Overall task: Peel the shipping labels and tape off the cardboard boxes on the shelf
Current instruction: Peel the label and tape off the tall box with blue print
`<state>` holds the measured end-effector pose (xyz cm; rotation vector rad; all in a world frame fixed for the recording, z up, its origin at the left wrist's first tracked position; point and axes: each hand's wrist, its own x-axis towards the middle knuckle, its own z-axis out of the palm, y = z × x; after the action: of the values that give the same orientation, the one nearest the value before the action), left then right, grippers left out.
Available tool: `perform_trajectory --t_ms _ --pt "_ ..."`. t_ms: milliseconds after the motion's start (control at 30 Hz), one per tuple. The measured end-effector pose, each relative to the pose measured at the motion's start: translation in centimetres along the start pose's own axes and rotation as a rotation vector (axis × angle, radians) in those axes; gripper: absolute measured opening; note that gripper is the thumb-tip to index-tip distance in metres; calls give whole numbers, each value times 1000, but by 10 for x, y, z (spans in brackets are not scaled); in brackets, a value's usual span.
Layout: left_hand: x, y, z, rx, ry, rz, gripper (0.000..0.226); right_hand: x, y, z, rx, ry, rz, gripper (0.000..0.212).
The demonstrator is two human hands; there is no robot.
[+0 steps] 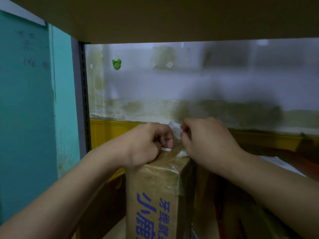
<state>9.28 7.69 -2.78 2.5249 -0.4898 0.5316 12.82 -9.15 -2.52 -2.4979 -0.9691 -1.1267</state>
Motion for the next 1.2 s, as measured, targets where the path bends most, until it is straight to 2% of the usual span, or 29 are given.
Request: perform_trajectory --t_ms 900,1200 --pt "-1 4 1 75 -15 -71 33 3 -2 1 49 -55 17 8" --pt "-2 -3 1 -1 22 -19 37 3 0 -1 50 -57 25 10"
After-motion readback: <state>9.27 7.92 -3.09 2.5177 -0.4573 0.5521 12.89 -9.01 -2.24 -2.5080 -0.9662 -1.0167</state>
